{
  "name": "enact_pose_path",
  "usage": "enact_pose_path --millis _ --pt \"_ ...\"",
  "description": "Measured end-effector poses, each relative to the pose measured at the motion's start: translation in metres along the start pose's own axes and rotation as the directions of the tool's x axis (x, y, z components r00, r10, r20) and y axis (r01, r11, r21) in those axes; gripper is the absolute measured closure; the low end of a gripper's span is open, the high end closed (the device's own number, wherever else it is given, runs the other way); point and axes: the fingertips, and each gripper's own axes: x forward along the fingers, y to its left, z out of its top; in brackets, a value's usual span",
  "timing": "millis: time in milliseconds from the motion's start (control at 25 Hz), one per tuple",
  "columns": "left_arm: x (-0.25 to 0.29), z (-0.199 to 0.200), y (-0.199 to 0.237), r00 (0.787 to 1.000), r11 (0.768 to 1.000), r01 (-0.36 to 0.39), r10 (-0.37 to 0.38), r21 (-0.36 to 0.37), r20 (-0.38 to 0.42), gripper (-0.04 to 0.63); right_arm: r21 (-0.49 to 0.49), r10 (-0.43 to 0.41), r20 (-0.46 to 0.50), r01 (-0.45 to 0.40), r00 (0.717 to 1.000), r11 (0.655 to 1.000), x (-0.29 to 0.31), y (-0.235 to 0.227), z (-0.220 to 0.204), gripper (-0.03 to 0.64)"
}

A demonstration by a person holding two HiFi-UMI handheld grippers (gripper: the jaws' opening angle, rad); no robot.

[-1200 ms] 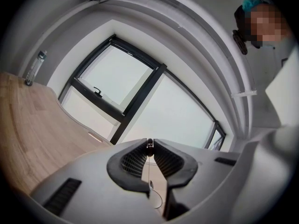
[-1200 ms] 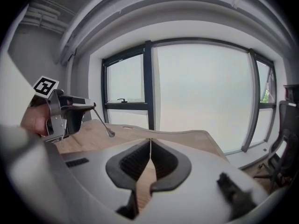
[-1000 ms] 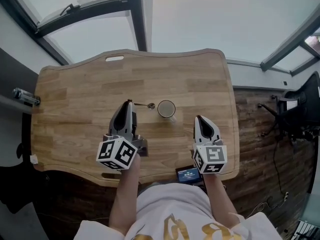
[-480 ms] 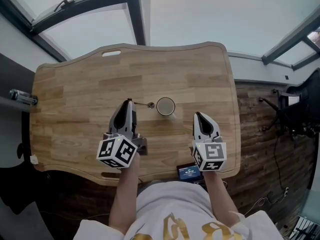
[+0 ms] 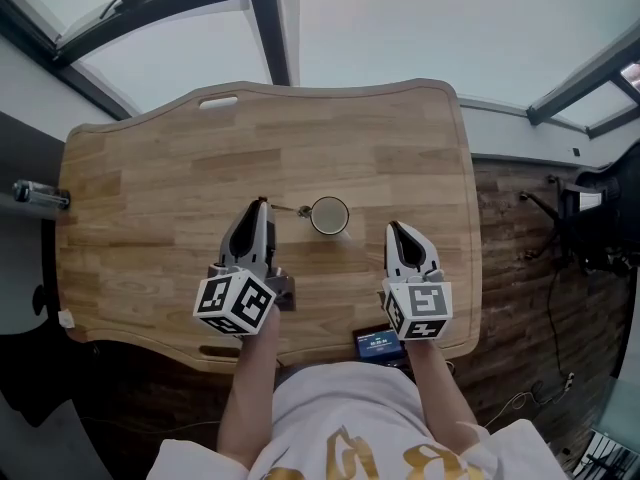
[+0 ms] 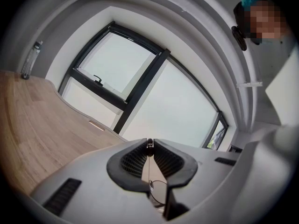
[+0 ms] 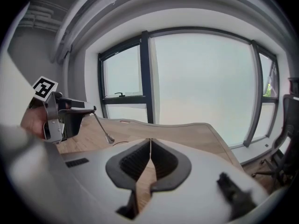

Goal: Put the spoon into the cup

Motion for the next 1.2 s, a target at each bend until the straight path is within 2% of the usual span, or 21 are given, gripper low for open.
enact_pose_path --millis 1200 --pt "0.016 -0.024 0.001 0.998 1.000 0.003 -0.003 -0.003 -0.070 0.545 0.030 0.013 -0.026 -0.013 1.000 0.999 0.018 -0.002 -0.010 0.586"
